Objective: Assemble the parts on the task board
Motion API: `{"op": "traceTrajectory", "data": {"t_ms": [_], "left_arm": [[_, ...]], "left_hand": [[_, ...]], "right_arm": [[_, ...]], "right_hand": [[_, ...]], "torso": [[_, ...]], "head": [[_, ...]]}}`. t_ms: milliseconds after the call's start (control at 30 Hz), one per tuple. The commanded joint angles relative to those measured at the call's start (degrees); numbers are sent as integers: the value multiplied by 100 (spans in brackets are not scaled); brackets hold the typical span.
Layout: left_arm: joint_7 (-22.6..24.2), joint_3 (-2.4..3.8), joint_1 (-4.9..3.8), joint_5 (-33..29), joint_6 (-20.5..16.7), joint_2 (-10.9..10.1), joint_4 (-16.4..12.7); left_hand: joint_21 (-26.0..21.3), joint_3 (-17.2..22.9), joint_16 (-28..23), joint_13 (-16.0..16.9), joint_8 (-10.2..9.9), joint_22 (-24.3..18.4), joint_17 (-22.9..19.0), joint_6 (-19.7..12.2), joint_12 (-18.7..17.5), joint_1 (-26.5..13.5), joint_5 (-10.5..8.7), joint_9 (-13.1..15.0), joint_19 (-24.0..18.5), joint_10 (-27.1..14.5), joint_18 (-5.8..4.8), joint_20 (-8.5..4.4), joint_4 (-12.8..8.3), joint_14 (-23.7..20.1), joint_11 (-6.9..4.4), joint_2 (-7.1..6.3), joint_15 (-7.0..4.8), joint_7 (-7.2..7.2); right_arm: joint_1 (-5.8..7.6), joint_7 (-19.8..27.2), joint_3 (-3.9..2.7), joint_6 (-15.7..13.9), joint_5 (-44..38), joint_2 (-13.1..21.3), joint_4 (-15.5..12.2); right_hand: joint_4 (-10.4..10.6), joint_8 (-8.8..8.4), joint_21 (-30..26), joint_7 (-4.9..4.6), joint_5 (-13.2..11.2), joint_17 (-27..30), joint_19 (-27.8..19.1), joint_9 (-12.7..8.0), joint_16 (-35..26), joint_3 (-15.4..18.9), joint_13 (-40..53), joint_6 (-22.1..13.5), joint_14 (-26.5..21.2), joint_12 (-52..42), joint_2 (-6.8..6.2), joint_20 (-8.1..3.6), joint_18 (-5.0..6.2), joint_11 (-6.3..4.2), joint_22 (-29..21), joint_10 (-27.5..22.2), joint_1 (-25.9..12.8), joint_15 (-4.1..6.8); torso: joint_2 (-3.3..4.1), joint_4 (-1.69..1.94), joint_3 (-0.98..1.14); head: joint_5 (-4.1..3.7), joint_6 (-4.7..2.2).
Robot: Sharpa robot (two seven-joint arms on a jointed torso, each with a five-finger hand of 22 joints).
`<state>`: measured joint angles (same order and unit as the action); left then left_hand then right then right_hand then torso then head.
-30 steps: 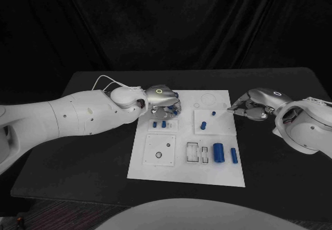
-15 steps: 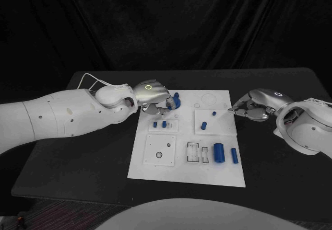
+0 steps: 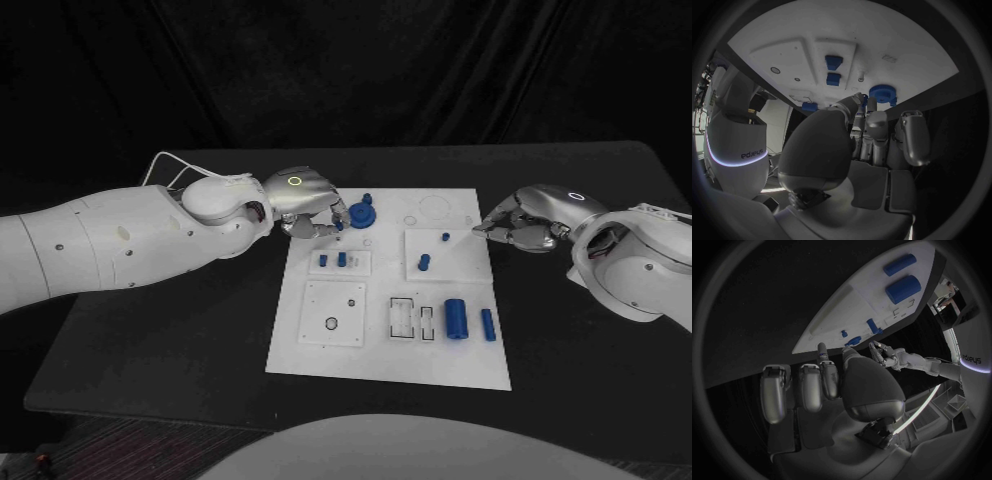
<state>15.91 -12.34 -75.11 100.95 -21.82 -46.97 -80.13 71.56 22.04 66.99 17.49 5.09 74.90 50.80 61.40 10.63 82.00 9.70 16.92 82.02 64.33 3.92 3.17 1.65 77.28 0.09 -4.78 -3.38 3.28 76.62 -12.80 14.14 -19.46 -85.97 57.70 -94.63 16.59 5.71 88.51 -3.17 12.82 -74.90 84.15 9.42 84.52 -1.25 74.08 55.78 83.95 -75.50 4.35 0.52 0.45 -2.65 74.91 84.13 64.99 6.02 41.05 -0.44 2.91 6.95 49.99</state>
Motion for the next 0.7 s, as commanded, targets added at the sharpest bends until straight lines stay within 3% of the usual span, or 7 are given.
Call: {"op": "traceTrajectory", "data": {"t_ms": [33,167,300,500,700], "left_arm": [[-117,4,-11,-5,228,29,39],[-132,4,2,-5,269,70,93],[-143,4,19,-5,365,113,133],[-140,4,45,-5,418,161,167],[-137,4,62,-5,448,179,193]], "left_hand": [[15,18,27,-5,-32,988,18,-38,-38,-46,-35,-2,-22,-26,-2,8,18,-10,19,0,-6,16],[10,14,19,-6,-35,987,0,-42,-41,-53,-36,-4,-24,-27,0,8,17,-15,21,-10,-5,16],[-12,13,5,-6,-37,981,-24,-46,-44,-57,-39,-5,-33,-28,4,8,17,-23,22,-14,-4,17],[-24,12,-3,-7,-39,978,-38,-48,-46,-62,-43,-6,-39,-28,7,8,19,-29,24,-15,-3,20],[-34,12,-12,-8,-40,975,-53,-50,-49,-64,-44,-6,-43,-31,9,8,19,-35,26,-17,-1,19]], "right_arm": [[-17,-8,-4,-26,-17,-3,-2],[-22,-4,-4,-36,-17,-4,2],[-32,-2,-4,-32,-17,2,2],[-43,7,-4,-36,29,-1,8],[-50,16,-4,-33,95,-3,13]], "right_hand": [[-1,-35,-28,-7,26,-327,481,-7,-17,18,-15,52,393,27,20,40,5,32,1443,-11,53,-38],[-1,-35,-25,-7,26,-322,483,-7,-19,18,-16,52,392,28,22,40,4,33,1444,-11,54,-38],[-1,-35,-25,-7,26,-322,483,-7,-19,18,-16,52,392,28,22,40,4,33,1444,-11,54,-38],[-1,-35,-25,-7,26,-322,483,-7,-19,18,-16,52,392,28,22,40,4,33,1444,-11,54,-38],[-4,-36,-37,-9,26,-324,476,-8,-18,16,-26,54,392,38,26,41,8,33,1439,-14,59,-39]], "torso": [[3,9,-7],[4,-12,-10],[1,0,-22],[2,-12,-16],[11,-7,-23]], "head": [[25,1],[27,1],[24,1],[35,1],[43,1]]}}
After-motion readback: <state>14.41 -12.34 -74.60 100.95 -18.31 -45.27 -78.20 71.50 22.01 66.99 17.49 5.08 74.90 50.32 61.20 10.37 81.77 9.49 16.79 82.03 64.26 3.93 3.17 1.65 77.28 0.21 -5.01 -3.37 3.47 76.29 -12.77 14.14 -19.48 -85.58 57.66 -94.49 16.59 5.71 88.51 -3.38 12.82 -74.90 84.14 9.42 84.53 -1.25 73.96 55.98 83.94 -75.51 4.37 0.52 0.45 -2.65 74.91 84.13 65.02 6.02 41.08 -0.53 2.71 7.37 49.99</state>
